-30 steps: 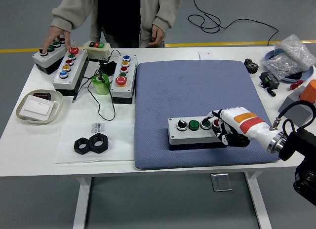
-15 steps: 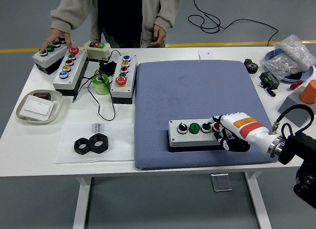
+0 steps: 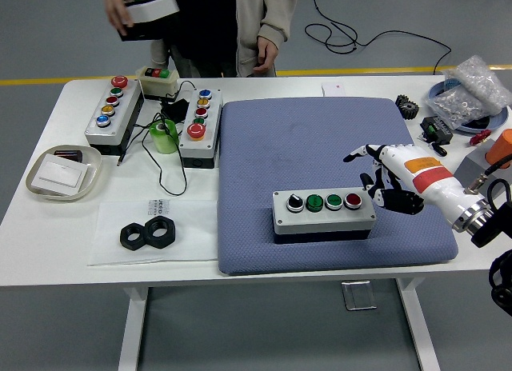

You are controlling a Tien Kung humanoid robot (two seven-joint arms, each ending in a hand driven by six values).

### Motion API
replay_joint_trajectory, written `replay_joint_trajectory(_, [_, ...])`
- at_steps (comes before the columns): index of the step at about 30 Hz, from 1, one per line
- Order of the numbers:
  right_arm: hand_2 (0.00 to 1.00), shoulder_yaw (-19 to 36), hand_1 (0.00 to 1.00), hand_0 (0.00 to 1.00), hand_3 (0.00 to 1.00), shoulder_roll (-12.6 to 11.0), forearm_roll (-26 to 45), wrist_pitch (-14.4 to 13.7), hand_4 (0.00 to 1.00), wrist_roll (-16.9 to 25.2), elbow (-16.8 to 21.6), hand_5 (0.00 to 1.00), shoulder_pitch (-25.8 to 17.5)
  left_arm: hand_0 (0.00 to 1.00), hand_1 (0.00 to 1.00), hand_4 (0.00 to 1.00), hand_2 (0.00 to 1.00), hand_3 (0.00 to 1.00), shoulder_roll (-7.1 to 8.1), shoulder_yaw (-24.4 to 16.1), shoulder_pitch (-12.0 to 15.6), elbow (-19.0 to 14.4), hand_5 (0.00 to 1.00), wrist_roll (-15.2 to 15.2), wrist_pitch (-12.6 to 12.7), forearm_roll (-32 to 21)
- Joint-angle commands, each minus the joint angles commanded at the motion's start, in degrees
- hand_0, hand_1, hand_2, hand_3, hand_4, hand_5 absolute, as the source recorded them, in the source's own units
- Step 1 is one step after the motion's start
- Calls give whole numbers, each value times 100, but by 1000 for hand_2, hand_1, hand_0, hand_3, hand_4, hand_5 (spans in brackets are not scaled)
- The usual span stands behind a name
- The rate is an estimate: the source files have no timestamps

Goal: Pick up the button,place it on the desk,press the button,press the button

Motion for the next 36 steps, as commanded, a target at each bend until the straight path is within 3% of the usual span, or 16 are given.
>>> replay_joint_trajectory(2, [630, 102, 521, 559, 998, 6, 407, -78, 689, 40, -17, 100, -36, 739, 824, 605, 845, 816, 0, -4, 1, 0, 998, 2, 0, 8])
replay_joint_trajectory(5, [630, 381, 521, 559, 998, 41, 1115, -412, 689, 291, -81, 100, -169, 739, 824, 605, 845, 816, -2, 0, 7, 1, 998, -1, 2, 0])
replay_joint_trajectory(6, [940, 464, 837, 892, 989, 63, 1338, -504, 658, 394, -112, 235, -208, 740, 824, 605, 844, 816, -1, 6, 6, 0, 998, -3, 2, -8])
replay_joint_trajectory(10, [940, 860, 837, 892, 989, 191, 2344, -899, 658, 992, -308, 235, -324, 740, 824, 605, 844, 816, -5, 27, -2, 1, 998, -10, 2, -43])
replay_joint_trajectory(12, [923, 950, 850, 904, 931, 213, 2790, -974, 631, 1144, -369, 245, -336, 741, 824, 605, 845, 816, -5, 31, -7, 1, 998, -13, 2, -51])
replay_joint_trajectory(16, [923, 1191, 850, 904, 931, 258, 3759, -1181, 631, 1402, -619, 245, -352, 741, 824, 605, 845, 816, -6, 41, -16, 2, 998, -20, 0, -72])
replay_joint_trajectory(23, [905, 1348, 856, 910, 906, 304, 5472, -1088, 608, 1293, -1107, 255, -387, 741, 825, 605, 845, 816, -8, 53, -33, 2, 998, -25, 1, -94])
replay_joint_trajectory(24, [889, 1349, 850, 917, 876, 318, 5733, -1042, 588, 1260, -1169, 319, -394, 744, 825, 605, 845, 816, -9, 58, -34, 1, 998, -27, 1, -101])
replay_joint_trajectory(29, [889, 1346, 850, 917, 876, 366, 6908, -906, 588, 1160, -1322, 319, -420, 744, 825, 605, 845, 816, -12, 69, -38, -1, 998, -31, 2, -115])
replay_joint_trajectory(30, [884, 1340, 847, 920, 865, 378, 7131, -862, 567, 1128, -1345, 405, -431, 743, 825, 605, 845, 816, -13, 74, -37, -2, 998, -32, 1, -121])
replay_joint_trajectory(31, [884, 1337, 847, 920, 865, 385, 7338, -835, 567, 1109, -1356, 405, -438, 743, 825, 605, 845, 816, -13, 78, -36, -3, 998, -34, 1, -127])
replay_joint_trajectory(36, [882, 1333, 846, 923, 862, 413, 7562, -775, 562, 1045, -1379, 428, -444, 743, 825, 604, 845, 816, -14, 92, -35, -6, 998, -40, 0, -143])
